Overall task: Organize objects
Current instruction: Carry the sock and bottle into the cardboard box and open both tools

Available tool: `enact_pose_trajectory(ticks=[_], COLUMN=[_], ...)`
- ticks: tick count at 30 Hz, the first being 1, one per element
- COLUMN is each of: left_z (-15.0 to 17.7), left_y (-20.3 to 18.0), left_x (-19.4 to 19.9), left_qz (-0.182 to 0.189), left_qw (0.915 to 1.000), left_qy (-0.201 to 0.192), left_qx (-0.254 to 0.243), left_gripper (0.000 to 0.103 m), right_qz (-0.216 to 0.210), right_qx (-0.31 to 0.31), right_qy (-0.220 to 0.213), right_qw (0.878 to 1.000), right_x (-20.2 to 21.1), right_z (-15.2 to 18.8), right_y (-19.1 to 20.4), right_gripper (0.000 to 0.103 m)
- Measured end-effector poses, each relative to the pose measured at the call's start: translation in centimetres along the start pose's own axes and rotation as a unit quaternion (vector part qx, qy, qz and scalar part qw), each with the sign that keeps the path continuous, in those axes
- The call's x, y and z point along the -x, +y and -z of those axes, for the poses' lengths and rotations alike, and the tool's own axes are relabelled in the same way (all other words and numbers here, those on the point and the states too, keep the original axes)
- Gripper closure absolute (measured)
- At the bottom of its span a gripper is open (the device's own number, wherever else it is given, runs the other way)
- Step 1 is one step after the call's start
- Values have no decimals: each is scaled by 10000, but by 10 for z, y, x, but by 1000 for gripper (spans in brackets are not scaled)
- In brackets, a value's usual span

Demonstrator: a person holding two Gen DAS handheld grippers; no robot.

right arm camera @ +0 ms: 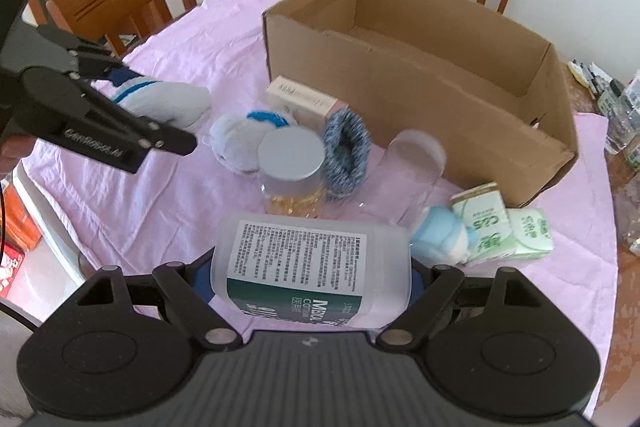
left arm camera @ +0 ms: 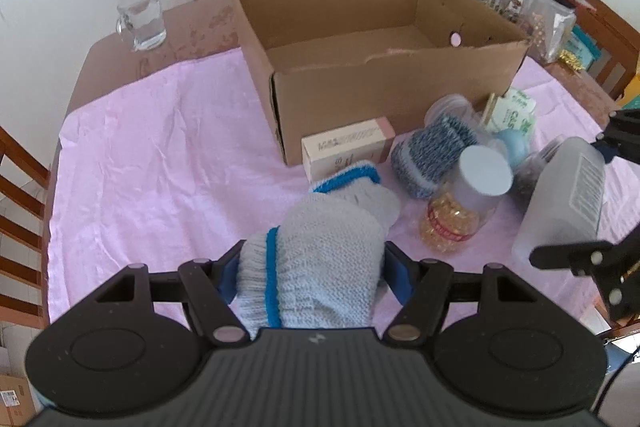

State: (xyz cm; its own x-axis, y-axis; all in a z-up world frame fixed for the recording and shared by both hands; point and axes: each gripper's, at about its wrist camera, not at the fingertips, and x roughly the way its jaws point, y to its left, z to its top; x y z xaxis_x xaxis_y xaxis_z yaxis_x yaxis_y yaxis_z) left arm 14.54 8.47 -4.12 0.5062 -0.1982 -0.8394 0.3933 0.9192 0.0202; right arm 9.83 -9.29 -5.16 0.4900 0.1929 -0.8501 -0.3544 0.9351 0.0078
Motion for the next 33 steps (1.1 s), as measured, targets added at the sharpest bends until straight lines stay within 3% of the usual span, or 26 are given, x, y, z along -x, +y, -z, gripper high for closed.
enact_pose_trajectory(ticks=[9, 17, 23, 33], left_z=[-31, -86, -129, -174], left_y=[0, -6, -6, 0], left_x=[28, 35, 15, -37], left_qz=[117, -7, -54, -131], left_qw=[9992, 9954, 9946, 9969], left_qy=[-330, -792, -860, -662], left_qx=[-179, -540, -573, -403], left_gripper=[34, 34, 34, 34], right_qz=[139, 365, 469, 464], right_qx=[-100, 70, 111, -1], right_qy=[-244, -651, -917, -806], right_qw=[9996, 9972, 9946, 9957], right_x=[24, 44, 43, 6], right_z=[-22, -57, -95, -145], right_y=[-23, -44, -59, -90], right_gripper=[15, 15, 15, 15])
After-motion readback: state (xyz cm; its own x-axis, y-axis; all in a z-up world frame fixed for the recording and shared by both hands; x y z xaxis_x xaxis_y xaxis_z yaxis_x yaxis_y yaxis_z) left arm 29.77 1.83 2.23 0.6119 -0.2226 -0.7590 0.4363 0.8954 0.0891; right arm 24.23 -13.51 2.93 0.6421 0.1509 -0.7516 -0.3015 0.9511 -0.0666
